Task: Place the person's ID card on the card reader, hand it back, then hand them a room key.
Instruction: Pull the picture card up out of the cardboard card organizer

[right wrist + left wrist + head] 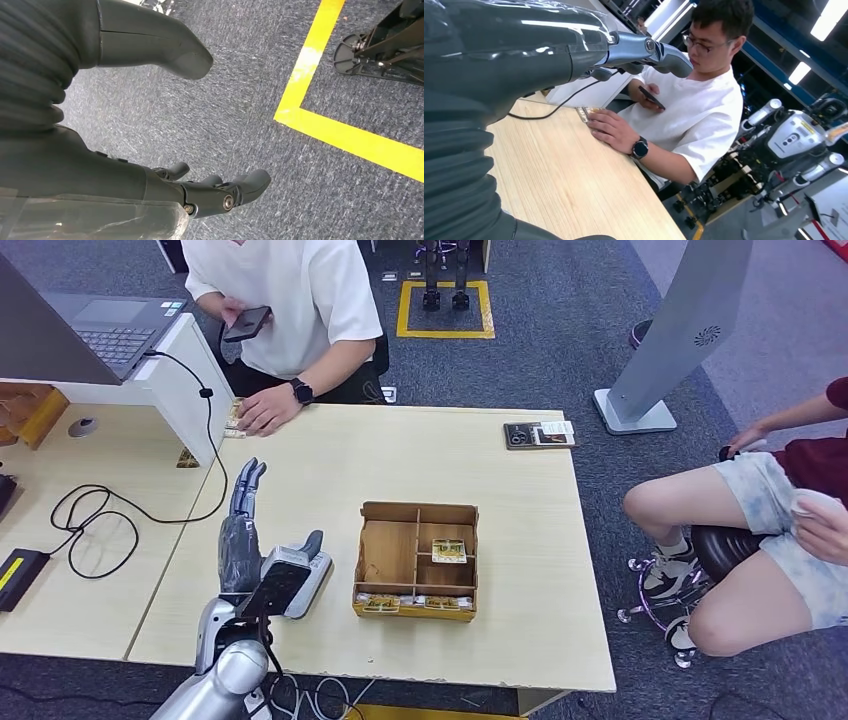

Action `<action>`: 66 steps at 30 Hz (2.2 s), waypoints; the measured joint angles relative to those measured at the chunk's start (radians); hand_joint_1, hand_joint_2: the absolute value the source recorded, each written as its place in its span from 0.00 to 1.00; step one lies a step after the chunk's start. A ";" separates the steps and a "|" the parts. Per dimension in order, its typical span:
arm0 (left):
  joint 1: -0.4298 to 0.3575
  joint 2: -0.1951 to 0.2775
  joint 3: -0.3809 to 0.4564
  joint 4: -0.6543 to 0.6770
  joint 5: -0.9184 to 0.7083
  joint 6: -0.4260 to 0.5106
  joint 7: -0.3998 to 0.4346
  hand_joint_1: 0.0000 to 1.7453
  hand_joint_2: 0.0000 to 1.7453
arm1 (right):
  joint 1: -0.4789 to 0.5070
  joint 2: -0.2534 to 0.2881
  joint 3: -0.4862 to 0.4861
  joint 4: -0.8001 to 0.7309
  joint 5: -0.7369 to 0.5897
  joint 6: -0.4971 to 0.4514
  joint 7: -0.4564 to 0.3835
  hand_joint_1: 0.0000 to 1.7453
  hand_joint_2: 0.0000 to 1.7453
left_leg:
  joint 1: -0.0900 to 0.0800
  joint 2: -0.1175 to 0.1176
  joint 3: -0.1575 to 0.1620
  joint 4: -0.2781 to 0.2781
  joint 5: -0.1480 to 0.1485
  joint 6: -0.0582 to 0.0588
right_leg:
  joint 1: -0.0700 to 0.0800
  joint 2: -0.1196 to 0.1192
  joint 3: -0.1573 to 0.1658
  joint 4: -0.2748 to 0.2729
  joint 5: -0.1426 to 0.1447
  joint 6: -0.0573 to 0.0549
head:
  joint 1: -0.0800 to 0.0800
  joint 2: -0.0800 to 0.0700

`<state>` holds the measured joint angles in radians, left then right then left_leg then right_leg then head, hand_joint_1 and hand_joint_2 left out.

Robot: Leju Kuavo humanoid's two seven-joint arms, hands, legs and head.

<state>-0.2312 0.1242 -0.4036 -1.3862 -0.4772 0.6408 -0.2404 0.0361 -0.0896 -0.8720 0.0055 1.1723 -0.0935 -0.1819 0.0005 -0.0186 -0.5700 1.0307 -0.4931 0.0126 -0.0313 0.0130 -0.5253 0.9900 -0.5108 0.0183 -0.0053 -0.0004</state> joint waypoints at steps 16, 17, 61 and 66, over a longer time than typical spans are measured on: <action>0.140 0.121 -0.072 -0.119 -0.082 -0.058 -0.132 0.00 1.00 | 0.015 -0.011 0.000 0.000 -0.045 0.025 -0.022 0.00 1.00 | 0.000 0.000 0.000 0.000 0.000 0.000 | 0.000 0.000 0.000 0.000 0.000 0.000 | 0.000 0.000; 0.143 0.128 -0.082 -0.122 -0.087 -0.066 -0.136 0.00 1.00 | 0.015 -0.012 0.001 0.000 -0.047 0.027 -0.022 0.00 1.00 | 0.000 0.000 0.000 0.000 0.000 0.000 | 0.000 0.000 0.000 0.000 0.000 0.000 | 0.000 0.000; 0.044 0.154 -0.393 -0.119 -0.405 -0.136 0.103 0.00 1.00 | -0.005 -0.030 0.078 0.000 -0.102 0.042 -0.004 0.00 1.00 | 0.000 0.000 0.000 0.000 0.000 0.000 | 0.000 0.000 0.000 0.000 0.000 0.000 | 0.000 0.000; 0.026 0.125 -0.407 -0.096 -0.453 -0.138 0.129 0.00 1.00 | -0.006 -0.030 0.086 0.000 -0.100 0.044 -0.004 0.00 1.00 | 0.000 0.000 0.000 0.000 0.000 0.000 | 0.000 0.000 0.000 0.000 0.000 0.000 | 0.000 0.000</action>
<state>-0.2057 0.2491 -0.8101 -1.4819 -0.9303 0.5030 -0.1109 0.0301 -0.1194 -0.7858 0.0053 1.0724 -0.0493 -0.1858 0.0005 -0.0187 -0.5699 1.0310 -0.4931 0.0127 -0.0313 0.0127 -0.5252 0.9898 -0.5106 0.0184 -0.0053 -0.0004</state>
